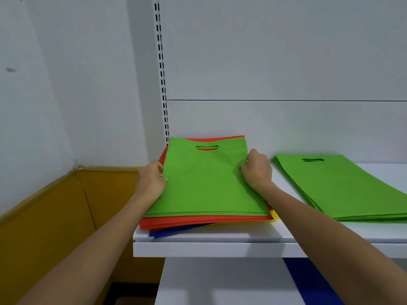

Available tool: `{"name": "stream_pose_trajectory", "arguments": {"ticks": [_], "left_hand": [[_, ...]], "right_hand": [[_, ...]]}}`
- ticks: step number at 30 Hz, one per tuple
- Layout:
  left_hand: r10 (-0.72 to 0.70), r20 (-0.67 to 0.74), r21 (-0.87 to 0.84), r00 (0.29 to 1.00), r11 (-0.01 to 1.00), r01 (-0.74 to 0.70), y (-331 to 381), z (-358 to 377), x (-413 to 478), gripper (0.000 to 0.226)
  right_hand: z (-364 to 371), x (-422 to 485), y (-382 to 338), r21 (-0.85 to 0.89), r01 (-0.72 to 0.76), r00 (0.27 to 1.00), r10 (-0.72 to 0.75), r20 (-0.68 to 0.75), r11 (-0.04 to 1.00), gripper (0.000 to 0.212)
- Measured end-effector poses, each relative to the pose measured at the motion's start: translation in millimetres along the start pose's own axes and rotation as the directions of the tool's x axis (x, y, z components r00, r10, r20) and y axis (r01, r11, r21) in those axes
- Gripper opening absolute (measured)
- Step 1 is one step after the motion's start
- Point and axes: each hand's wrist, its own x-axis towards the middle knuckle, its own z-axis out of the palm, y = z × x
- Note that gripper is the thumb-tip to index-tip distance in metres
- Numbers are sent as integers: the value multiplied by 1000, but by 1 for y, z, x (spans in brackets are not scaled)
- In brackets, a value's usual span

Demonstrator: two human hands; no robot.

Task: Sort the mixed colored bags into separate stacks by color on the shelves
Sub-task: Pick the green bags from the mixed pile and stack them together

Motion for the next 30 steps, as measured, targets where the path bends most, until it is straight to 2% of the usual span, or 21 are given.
{"name": "stream_pose_trajectory", "arguments": {"ticks": [4,6,9,12,14,22,30], "left_hand": [[111,-41,214,993,972,-100,2,0,-3,19],[186,-36,198,982,964,-176,4,1,-3,25],[265,-13,166,964,951,-259,11,1,-2,28],[318,-7,244,948,920,-307,28,-1,-4,23],[375,6,284,927,888,-362,43,0,-7,26],[463,106,259,880,842,-473,132,39,-19,44],[484,160,164,860,846,-507,221,122,-57,43]], "right_hand": [[-1,0,3,-83,16,998,-20,-57,996,18],[-1,-1,4,-120,71,991,-84,-102,990,17],[-7,0,8,-54,85,989,-90,-116,995,23],[-21,8,16,-15,101,986,-102,-135,995,35],[-33,18,25,-44,125,980,-130,-150,991,28],[-112,51,99,-158,148,970,-174,-172,976,33],[-161,64,221,-224,74,996,-85,-40,972,36]]}}
